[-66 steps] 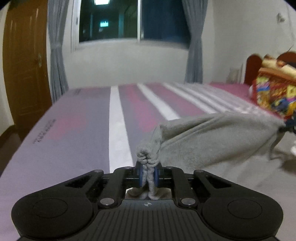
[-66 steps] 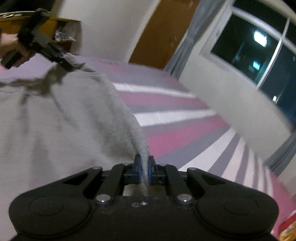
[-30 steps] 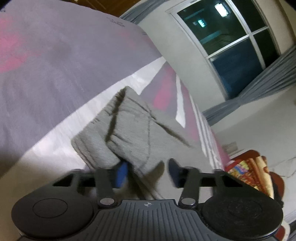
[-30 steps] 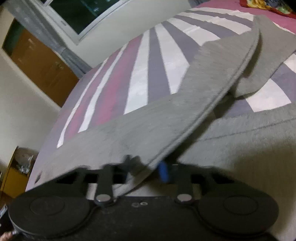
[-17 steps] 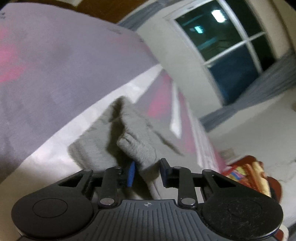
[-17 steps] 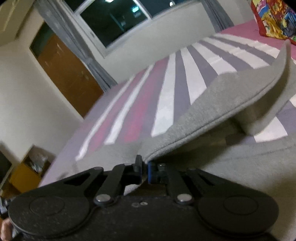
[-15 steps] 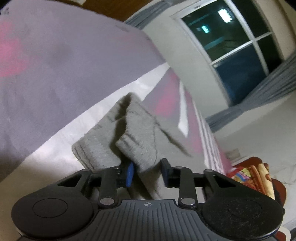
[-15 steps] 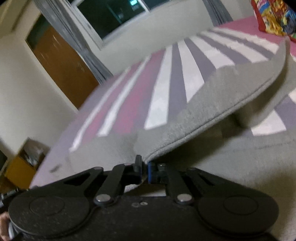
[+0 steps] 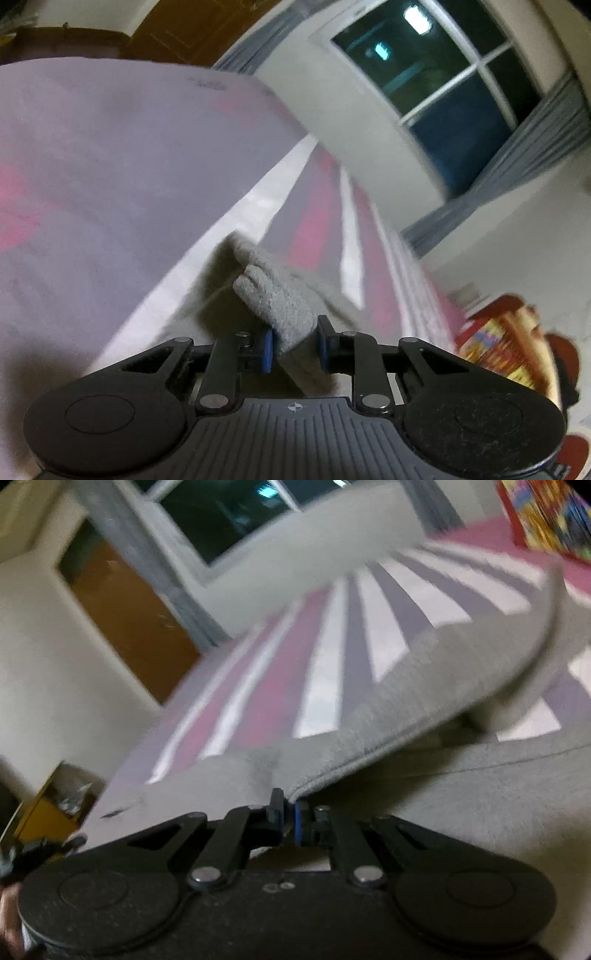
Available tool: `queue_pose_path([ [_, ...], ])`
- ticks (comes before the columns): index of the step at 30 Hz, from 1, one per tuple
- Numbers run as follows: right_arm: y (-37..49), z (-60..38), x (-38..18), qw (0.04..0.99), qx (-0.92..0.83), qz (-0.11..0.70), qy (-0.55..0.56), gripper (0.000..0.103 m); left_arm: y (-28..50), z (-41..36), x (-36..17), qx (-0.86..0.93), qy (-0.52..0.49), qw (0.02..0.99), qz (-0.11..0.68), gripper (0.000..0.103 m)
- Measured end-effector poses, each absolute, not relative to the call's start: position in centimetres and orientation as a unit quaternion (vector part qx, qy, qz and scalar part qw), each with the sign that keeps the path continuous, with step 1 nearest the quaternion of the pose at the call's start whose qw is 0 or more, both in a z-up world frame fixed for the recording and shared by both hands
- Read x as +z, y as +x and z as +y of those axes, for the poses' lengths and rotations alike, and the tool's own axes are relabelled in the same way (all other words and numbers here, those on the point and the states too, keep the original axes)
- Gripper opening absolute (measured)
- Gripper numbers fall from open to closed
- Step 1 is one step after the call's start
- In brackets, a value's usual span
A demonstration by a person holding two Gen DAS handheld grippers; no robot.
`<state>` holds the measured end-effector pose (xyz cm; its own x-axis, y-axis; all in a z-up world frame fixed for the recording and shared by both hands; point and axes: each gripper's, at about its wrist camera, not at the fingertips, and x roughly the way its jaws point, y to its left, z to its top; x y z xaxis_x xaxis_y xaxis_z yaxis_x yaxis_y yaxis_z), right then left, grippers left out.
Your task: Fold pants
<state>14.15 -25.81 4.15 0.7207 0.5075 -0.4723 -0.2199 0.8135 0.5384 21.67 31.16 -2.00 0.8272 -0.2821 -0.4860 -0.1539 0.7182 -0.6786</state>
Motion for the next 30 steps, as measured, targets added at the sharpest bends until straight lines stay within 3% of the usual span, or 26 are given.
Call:
queue_pose_path([
  [3,13.2,-25.0,1.7,0.894,0.204,0.347,0.2,0.005,22.2,31.4,-4.3,-0.015,-0.352,0.868,0.351,0.024],
  [5,13.6,-24.2,-0.9,0.877,0.195,0.392,0.195,0.005,22.1,31.5,-4.6,-0.01,-0.365,0.865,0.345,0.024],
  [12,11.4,-24.7,1.3,0.887,0.217,0.35,0.207,0.005,21.8,31.8,-0.4,-0.026,-0.334,0.891,0.307,0.024],
  [16,10.6,-23.9,-0.7,0.879,0.212,0.381,0.193,0.005,22.5,31.8,-2.2,-0.004,-0.301,0.884,0.359,0.024],
  [19,10.8,-24.4,-2.4,0.869,0.202,0.391,0.228,0.005,22.0,32.1,-2.0,0.0,-0.328,0.881,0.341,0.024],
  [26,10.9,-25.0,-2.0,0.863,0.201,0.399,0.236,0.009,22.5,30.4,-1.2,0.028,-0.284,0.887,0.362,0.024],
  [27,11.1,-25.7,-2.2,0.853,0.203,0.401,0.264,0.012,22.4,29.8,-0.9,0.034,-0.283,0.887,0.364,0.03],
  [28,10.9,-26.5,-2.1,0.849,0.199,0.397,0.285,0.023,21.8,29.4,-0.8,0.036,-0.281,0.888,0.362,0.036],
  [29,10.6,-27.3,-2.1,0.849,0.195,0.387,0.301,0.031,21.5,29.1,-0.7,0.032,-0.284,0.888,0.359,0.057],
  [30,10.4,-28.2,-2.1,0.85,0.192,0.376,0.315,0.049,21.1,28.8,-0.8,0.03,-0.285,0.888,0.359,0.075],
])
